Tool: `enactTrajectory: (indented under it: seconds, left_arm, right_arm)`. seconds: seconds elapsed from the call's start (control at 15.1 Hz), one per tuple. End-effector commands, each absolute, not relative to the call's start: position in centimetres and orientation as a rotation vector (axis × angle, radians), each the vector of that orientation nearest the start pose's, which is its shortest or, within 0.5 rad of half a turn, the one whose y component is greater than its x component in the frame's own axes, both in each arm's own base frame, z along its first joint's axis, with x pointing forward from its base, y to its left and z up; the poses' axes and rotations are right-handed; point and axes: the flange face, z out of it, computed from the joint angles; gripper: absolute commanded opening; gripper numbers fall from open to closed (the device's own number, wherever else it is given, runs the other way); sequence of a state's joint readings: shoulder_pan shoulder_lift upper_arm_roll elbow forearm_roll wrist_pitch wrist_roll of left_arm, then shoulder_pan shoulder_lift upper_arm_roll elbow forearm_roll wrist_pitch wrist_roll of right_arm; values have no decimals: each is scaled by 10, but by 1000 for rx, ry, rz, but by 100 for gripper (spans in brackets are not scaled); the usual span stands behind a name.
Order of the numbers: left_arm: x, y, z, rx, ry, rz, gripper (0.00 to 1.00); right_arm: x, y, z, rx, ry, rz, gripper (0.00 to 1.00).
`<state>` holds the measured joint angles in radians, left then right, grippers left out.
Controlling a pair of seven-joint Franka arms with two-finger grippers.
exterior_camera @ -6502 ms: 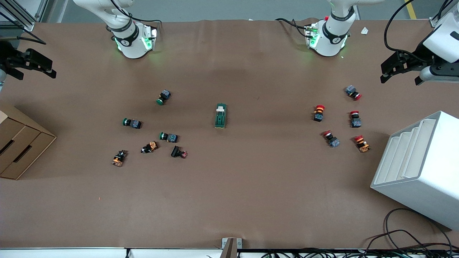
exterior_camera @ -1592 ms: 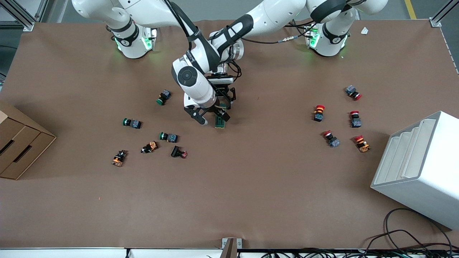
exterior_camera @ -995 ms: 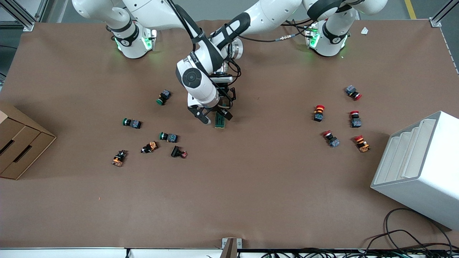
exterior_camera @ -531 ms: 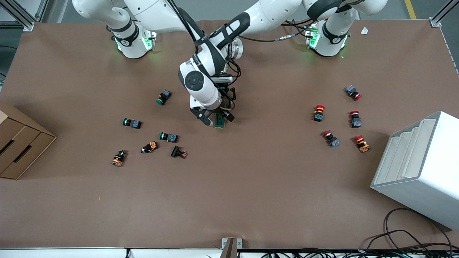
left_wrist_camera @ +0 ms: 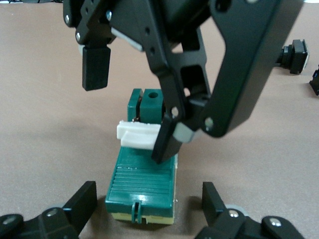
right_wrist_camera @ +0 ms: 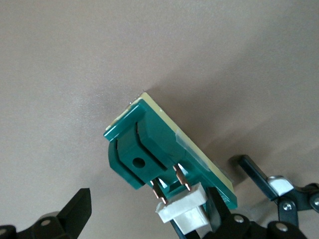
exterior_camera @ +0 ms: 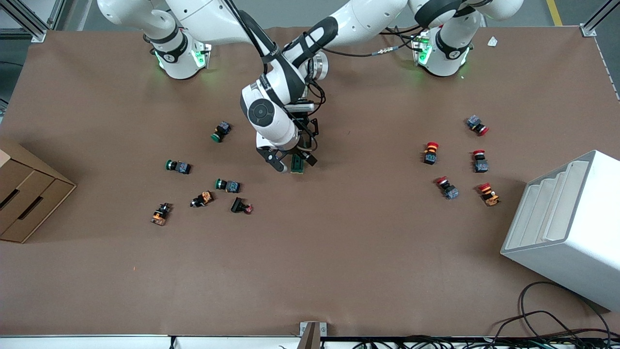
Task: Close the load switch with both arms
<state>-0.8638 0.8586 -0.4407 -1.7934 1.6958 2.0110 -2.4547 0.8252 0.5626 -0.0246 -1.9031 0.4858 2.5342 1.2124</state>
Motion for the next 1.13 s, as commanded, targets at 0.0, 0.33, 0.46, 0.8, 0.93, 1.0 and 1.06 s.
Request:
enactTrajectory:
  seconds: [0.0, 0.33, 0.46, 0.8, 0.93, 1.0, 1.06]
  left_arm:
    - [230, -581, 84, -2791, -11, -1458, 94]
    - [230, -581, 83, -2795, -22, -1461, 94]
    - [230, -581, 83, -2795, -22, -1461, 94]
    - [230, -581, 84, -2795, -23, -1462, 94]
    - [230, -581, 84, -2795, -23, -1462, 94]
    - [231, -582, 84, -2796, -25, -1464, 94]
    - [231, -582, 84, -2794, -26, -1465, 94]
  right_arm:
    - [488, 462, 231, -2600, 1145, 243, 100]
    - [500, 459, 241, -2579, 1151, 233, 100]
    - [501, 460, 238, -2583, 1147, 229, 100]
    - [504, 462, 227, -2594, 1142, 226, 100]
    - [505, 462, 228, -2596, 1139, 218, 100]
    - [507, 461, 227, -2597, 1139, 215, 100]
    - [510, 459, 227, -2596, 1141, 210, 100]
